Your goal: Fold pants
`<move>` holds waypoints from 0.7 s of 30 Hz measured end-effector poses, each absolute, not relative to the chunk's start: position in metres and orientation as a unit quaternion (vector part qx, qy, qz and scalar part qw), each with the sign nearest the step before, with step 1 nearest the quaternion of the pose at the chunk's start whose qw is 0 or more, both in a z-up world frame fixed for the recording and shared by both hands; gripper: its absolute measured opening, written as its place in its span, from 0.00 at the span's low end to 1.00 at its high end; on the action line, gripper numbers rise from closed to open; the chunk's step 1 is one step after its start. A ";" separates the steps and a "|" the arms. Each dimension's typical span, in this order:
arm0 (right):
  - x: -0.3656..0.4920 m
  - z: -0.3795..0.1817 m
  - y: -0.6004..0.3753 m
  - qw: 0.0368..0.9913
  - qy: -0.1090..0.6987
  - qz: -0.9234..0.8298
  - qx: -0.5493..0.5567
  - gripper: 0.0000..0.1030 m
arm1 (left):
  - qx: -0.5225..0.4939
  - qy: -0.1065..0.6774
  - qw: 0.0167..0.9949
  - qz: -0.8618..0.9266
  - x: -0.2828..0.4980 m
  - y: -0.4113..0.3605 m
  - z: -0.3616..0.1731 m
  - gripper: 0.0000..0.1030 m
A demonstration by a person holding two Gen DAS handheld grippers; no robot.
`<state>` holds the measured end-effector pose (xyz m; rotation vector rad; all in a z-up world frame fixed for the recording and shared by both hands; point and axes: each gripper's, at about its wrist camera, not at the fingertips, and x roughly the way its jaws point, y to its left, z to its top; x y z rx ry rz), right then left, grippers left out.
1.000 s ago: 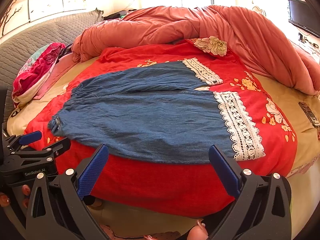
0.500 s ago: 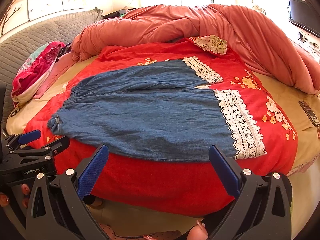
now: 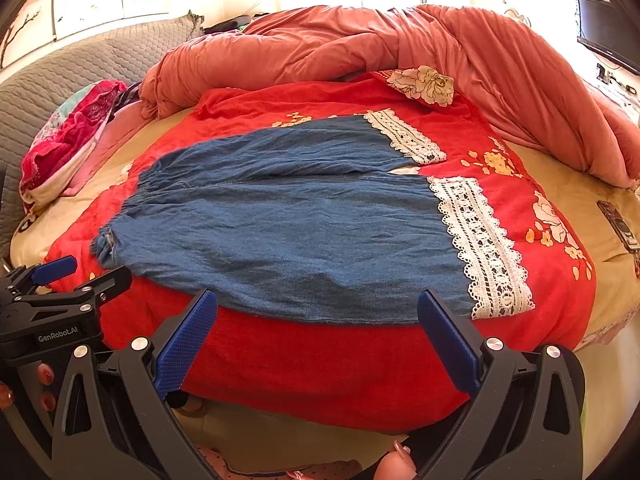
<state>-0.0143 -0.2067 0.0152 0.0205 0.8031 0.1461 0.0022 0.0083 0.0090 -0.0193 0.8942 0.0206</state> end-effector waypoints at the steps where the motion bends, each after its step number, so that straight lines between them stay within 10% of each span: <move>1: -0.014 0.014 -0.207 0.917 0.391 0.071 0.010 0.96 | -0.011 0.433 0.901 0.009 0.004 0.009 0.009 0.92; 21: 0.069 0.015 -0.165 0.885 0.427 0.183 -0.017 0.96 | -0.021 0.437 0.898 0.041 0.065 0.074 0.009 0.92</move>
